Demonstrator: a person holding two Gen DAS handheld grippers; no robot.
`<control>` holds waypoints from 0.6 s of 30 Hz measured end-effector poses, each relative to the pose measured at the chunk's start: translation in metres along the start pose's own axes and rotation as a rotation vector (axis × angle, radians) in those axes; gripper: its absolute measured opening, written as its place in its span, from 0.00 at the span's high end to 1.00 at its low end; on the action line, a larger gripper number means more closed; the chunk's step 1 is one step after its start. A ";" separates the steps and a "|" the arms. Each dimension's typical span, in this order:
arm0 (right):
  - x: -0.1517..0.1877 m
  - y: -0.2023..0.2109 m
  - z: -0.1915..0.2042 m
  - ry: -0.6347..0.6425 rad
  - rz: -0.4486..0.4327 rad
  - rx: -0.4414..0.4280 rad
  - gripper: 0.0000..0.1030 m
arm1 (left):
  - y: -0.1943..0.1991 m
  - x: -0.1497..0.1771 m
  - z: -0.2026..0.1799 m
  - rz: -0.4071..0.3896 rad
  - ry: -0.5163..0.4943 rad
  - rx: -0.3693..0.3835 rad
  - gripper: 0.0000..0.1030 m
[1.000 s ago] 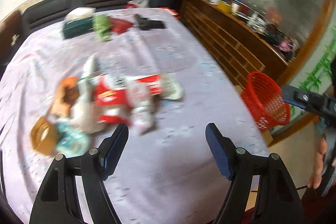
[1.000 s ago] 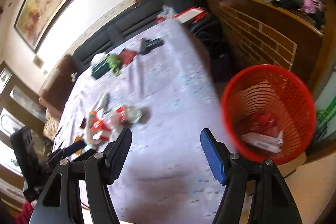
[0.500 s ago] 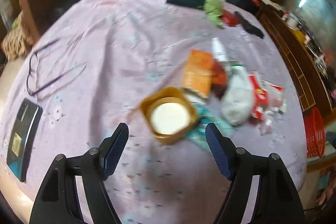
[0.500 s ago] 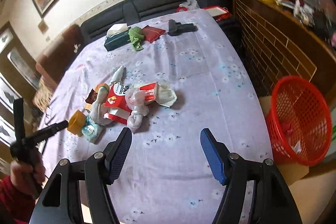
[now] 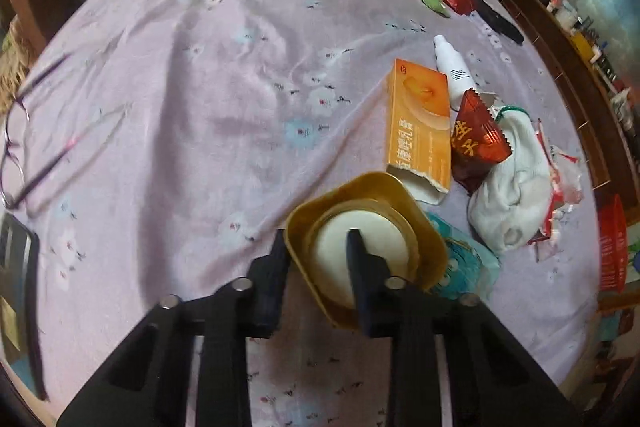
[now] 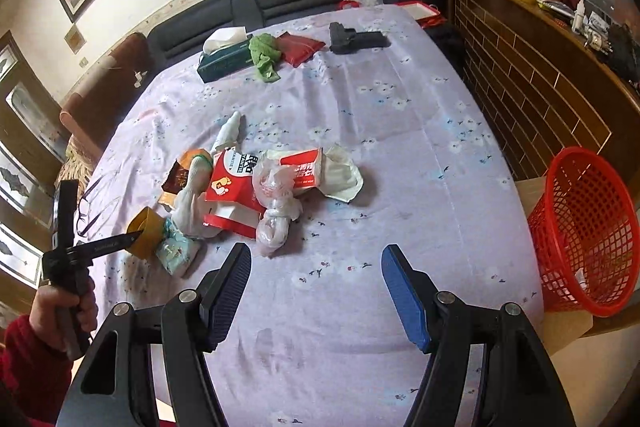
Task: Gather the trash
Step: 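Return both tools to the table and grasp the yellow cup with the left tool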
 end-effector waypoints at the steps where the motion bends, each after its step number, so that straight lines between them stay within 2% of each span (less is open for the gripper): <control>1: 0.000 -0.004 0.003 0.005 0.012 -0.004 0.30 | 0.000 -0.001 0.001 -0.009 -0.006 -0.015 0.90; 7: -0.003 -0.034 0.024 0.051 0.057 -0.016 0.30 | 0.010 0.010 -0.012 -0.023 -0.063 -0.020 0.90; 13: -0.012 -0.083 0.054 0.101 0.107 -0.021 0.31 | 0.033 0.026 -0.028 -0.046 -0.084 -0.001 0.90; 17: -0.015 -0.110 0.073 0.137 0.130 -0.014 0.43 | 0.046 0.032 -0.039 -0.071 -0.100 -0.004 0.90; 18: -0.014 -0.117 0.077 0.149 0.140 -0.014 0.49 | 0.048 0.032 -0.042 -0.077 -0.102 -0.006 0.90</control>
Point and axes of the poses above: each gripper's, at about its wrist camera, not at the fingertips, and y roughly against the way its jaws point, z to its left, x to its underside, the point moved 10 cm from there along -y, roughly the way its jaws point, and after that the axes turned 14 degrees about x, right-handed, at the moved point
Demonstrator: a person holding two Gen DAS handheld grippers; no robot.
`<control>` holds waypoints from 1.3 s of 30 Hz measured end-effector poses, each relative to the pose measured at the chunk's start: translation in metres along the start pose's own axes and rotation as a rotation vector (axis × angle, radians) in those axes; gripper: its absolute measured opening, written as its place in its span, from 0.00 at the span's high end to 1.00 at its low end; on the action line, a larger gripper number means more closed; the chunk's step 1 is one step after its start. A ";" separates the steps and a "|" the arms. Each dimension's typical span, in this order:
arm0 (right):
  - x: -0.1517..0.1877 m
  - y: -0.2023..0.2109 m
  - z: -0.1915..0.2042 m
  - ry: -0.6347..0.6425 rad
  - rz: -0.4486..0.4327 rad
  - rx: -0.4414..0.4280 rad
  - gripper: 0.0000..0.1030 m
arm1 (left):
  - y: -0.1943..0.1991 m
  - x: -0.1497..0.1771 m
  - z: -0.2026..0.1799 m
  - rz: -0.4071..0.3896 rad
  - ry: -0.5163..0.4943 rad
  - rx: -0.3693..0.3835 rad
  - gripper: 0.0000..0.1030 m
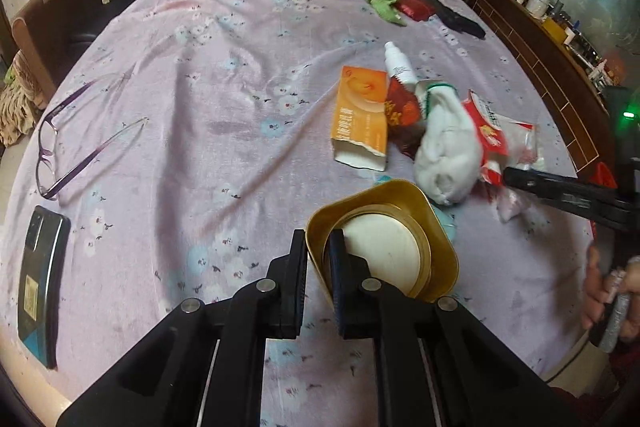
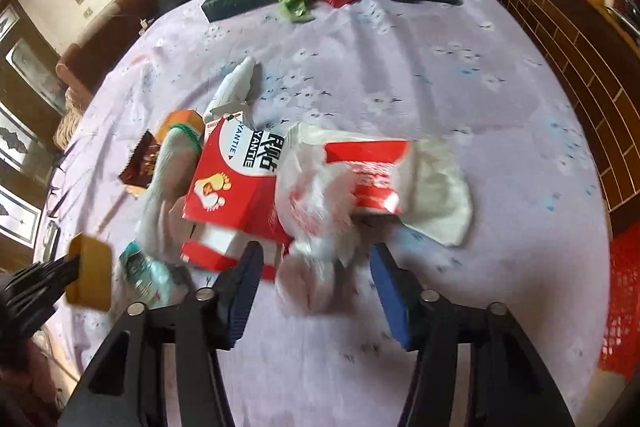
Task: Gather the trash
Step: 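Return both tools to the table and grasp the yellow cup with the left tool, then grasp the white plastic bag with the right tool while the left tool holds the yellow cup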
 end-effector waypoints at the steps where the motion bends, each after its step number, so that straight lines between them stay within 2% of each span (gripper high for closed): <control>1: 0.001 -0.006 0.002 0.011 0.018 0.007 0.63 | 0.002 0.000 -0.003 -0.006 -0.004 -0.002 0.90; 5: 0.002 0.003 0.002 -0.001 -0.005 -0.008 0.71 | 0.004 0.001 -0.019 -0.020 -0.035 -0.015 0.90; 6: 0.003 0.010 0.000 0.001 -0.022 -0.004 0.83 | 0.004 0.001 -0.023 -0.023 -0.039 -0.017 0.90; 9: 0.013 0.029 -0.004 -0.011 -0.048 -0.019 0.89 | 0.000 -0.002 -0.039 -0.033 -0.056 -0.006 0.90; 15: 0.028 0.047 -0.018 -0.024 -0.062 -0.049 0.91 | -0.012 -0.007 -0.067 -0.028 -0.081 0.011 0.90; 20: 0.041 0.051 -0.033 -0.015 -0.052 -0.047 0.89 | -0.017 -0.002 -0.084 -0.021 -0.097 0.019 0.90; 21: 0.041 0.052 -0.034 -0.015 -0.051 -0.054 0.77 | -0.017 -0.001 -0.086 -0.020 -0.095 0.016 0.90; 22: 0.041 0.051 -0.036 -0.012 -0.050 -0.060 0.57 | -0.017 0.000 -0.088 -0.019 -0.091 0.015 0.90; 24: 0.037 0.049 -0.037 0.000 -0.066 -0.047 0.45 | -0.016 0.002 -0.089 -0.016 -0.090 0.010 0.90; 32: 0.027 0.006 -0.023 0.094 -0.028 -0.010 0.46 | -0.004 0.013 -0.087 -0.025 -0.072 -0.036 0.90; 33: 0.028 0.002 -0.022 0.101 -0.025 -0.011 0.49 | -0.002 0.013 -0.087 -0.027 -0.070 -0.040 0.90; 34: 0.029 -0.002 -0.019 0.115 -0.020 -0.006 0.63 | -0.002 0.015 -0.087 -0.027 -0.070 -0.043 0.90; 35: 0.031 -0.005 -0.018 0.128 -0.010 -0.002 0.66 | -0.001 0.015 -0.087 -0.028 -0.070 -0.047 0.90; 39: 0.035 0.007 -0.019 0.115 -0.024 -0.022 0.67 | -0.001 0.015 -0.091 -0.033 -0.076 -0.053 0.90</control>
Point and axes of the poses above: each gripper's, at about its wrist camera, not at the fingertips, and y roughly against the way its jaws point, z to its left, x to its underside, the point moved 10 cm from there along -y, roughly the way its jaws point, and after that the axes turned 14 degrees about x, right-handed, at the moved point
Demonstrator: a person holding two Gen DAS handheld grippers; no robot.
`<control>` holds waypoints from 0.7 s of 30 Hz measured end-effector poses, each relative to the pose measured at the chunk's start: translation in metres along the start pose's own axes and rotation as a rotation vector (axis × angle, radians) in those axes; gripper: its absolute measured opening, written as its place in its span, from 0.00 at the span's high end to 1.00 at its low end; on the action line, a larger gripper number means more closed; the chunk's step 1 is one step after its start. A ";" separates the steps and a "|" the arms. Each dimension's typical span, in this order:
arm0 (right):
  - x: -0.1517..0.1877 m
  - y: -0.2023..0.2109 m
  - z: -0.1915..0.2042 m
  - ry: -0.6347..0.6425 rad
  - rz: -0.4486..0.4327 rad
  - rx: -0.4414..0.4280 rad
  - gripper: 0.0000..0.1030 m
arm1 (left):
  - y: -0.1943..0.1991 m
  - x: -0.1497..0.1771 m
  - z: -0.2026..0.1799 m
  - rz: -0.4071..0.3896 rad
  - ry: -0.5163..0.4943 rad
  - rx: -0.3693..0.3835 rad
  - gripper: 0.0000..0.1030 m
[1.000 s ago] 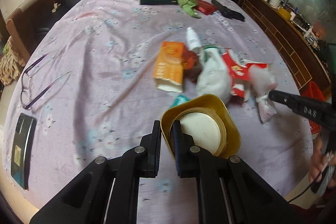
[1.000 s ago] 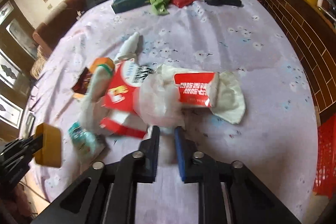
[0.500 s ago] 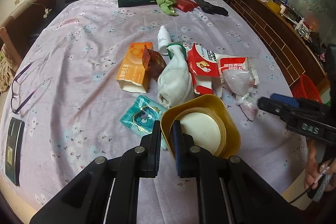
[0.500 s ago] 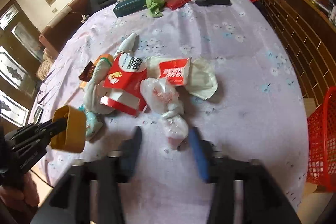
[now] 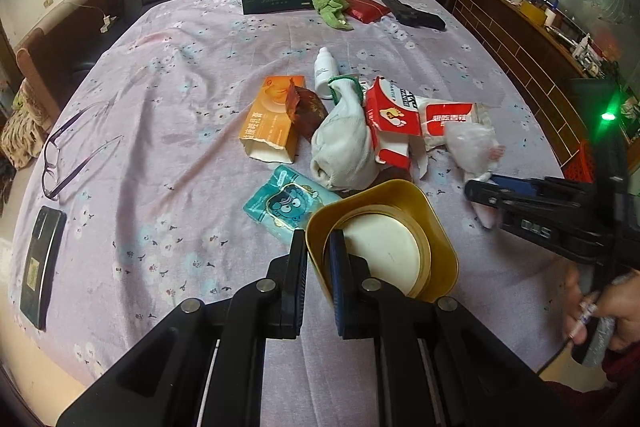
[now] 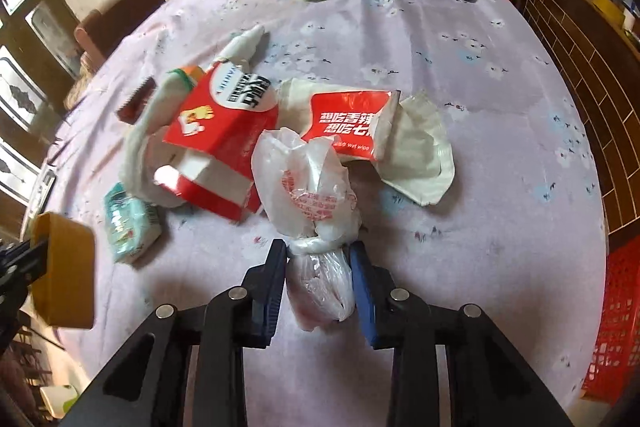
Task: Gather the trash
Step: 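Grasp the white plastic bag with the right tool while the left tool holds the yellow cup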
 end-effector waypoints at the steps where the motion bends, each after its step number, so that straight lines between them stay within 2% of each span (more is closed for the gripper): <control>1: 0.002 0.009 -0.002 -0.003 -0.016 0.000 0.67 | 0.000 -0.001 -0.002 -0.003 -0.003 -0.001 0.90; 11: 0.024 0.072 -0.027 -0.072 -0.075 -0.063 0.67 | -0.005 -0.015 -0.039 -0.029 -0.070 0.016 0.90; 21: 0.041 0.092 -0.054 -0.095 -0.096 -0.022 0.67 | -0.011 -0.020 -0.073 -0.037 -0.145 0.033 0.90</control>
Point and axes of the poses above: each gripper's, at about its wrist camera, not at the fingertips, and y roughly against the way its jaws point, z to its left, x to its underside, the point moved 10 cm from there along -y, roughly the way its jaws point, and after that the axes turned 14 degrees about x, right-handed, at the moved point
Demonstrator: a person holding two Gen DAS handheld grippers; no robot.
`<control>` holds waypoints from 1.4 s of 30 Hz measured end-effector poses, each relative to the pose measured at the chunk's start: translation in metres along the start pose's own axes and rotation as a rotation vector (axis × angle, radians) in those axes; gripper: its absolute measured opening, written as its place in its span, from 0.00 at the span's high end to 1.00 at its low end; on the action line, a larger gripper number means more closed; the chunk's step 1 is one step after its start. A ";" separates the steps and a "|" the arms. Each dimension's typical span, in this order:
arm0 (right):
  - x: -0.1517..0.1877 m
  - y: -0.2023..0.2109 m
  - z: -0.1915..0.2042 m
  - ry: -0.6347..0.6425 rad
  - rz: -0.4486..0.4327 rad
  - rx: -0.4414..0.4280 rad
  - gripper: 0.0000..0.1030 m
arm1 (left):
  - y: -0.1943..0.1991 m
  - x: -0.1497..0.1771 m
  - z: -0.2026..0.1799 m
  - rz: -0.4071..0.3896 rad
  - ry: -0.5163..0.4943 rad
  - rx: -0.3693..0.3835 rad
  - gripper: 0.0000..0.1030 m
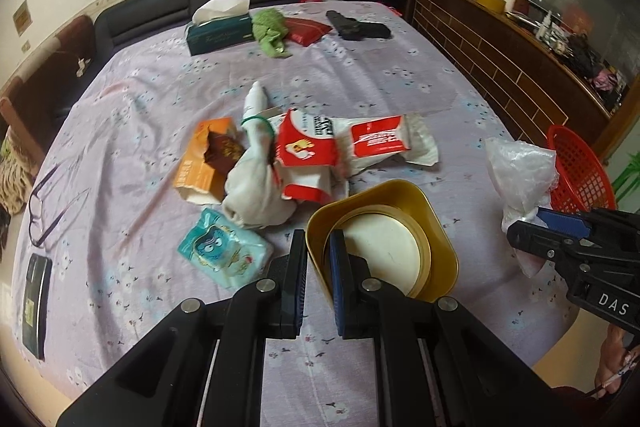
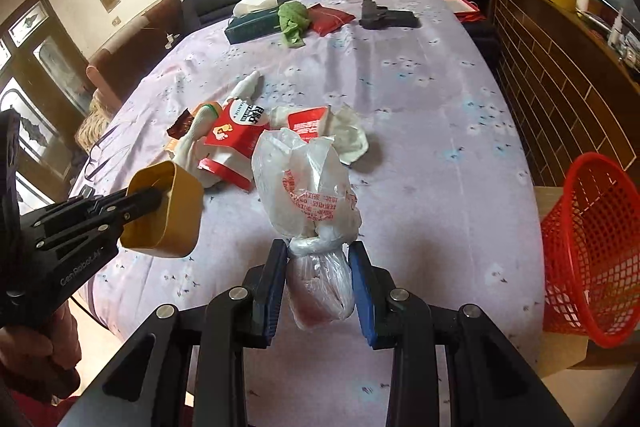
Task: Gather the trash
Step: 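Grasp the white plastic bag with the right tool while the left tool holds the yellow cup, then carry the bag and yellow cup to the red wastebasket and release both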
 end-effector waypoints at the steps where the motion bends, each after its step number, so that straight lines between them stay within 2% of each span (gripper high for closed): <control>1: 0.001 0.001 -0.002 -0.002 0.000 0.004 0.67 | 0.000 0.000 -0.003 0.000 -0.006 0.000 0.90; 20: 0.009 0.012 -0.025 -0.044 0.002 -0.003 0.67 | -0.004 -0.006 -0.028 -0.010 -0.058 -0.008 0.90; 42: 0.015 0.012 -0.065 -0.137 0.024 -0.004 0.67 | -0.027 -0.012 -0.062 0.023 -0.112 0.017 0.90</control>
Point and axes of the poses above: each gripper's, at about its wrist camera, not at the fingertips, and y roughly against the way its jaws point, z to its left, x to its underside, the point moved 10 cm from there along -y, roughly the way its jaws point, and after that the axes turned 14 degrees about x, right-handed, at the moved point
